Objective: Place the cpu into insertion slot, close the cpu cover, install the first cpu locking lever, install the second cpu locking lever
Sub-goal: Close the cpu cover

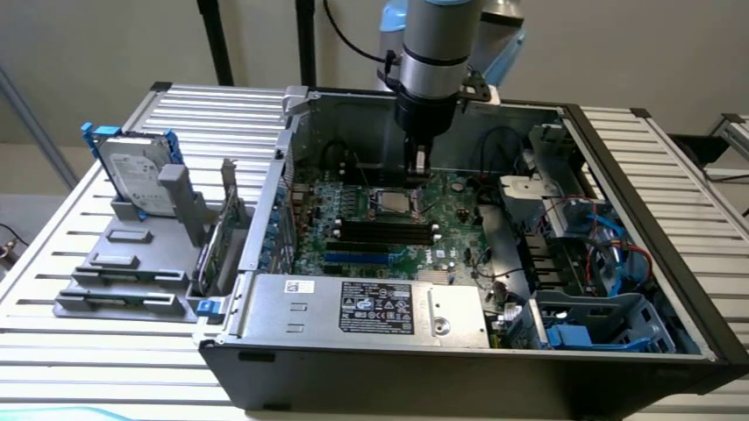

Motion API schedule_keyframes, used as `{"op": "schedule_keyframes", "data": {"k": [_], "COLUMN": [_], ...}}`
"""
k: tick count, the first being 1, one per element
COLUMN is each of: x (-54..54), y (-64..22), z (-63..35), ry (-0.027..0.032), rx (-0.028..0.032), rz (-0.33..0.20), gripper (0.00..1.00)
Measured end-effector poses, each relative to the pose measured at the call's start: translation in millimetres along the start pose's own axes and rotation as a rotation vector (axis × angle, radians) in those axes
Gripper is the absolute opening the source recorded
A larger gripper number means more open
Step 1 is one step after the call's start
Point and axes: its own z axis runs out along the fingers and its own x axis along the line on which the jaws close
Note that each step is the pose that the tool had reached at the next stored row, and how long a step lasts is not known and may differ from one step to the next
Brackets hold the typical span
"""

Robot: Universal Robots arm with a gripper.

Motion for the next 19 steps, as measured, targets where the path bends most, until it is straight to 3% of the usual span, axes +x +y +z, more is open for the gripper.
{"op": "schedule_keyframes", "data": {"k": [11, 16, 19], "x": [4.2, 5.1, 4.1], "y": [50.0, 71.1, 76.3], "z": [-25.7, -23.9, -19.2], "ry": [-0.0001, 0.0042, 0.0041], "rx": [0.0155, 0.0197, 0.0204], "rz": [0.001, 0.001, 0.001], "gripper": [0.11, 0.11, 0.11]}}
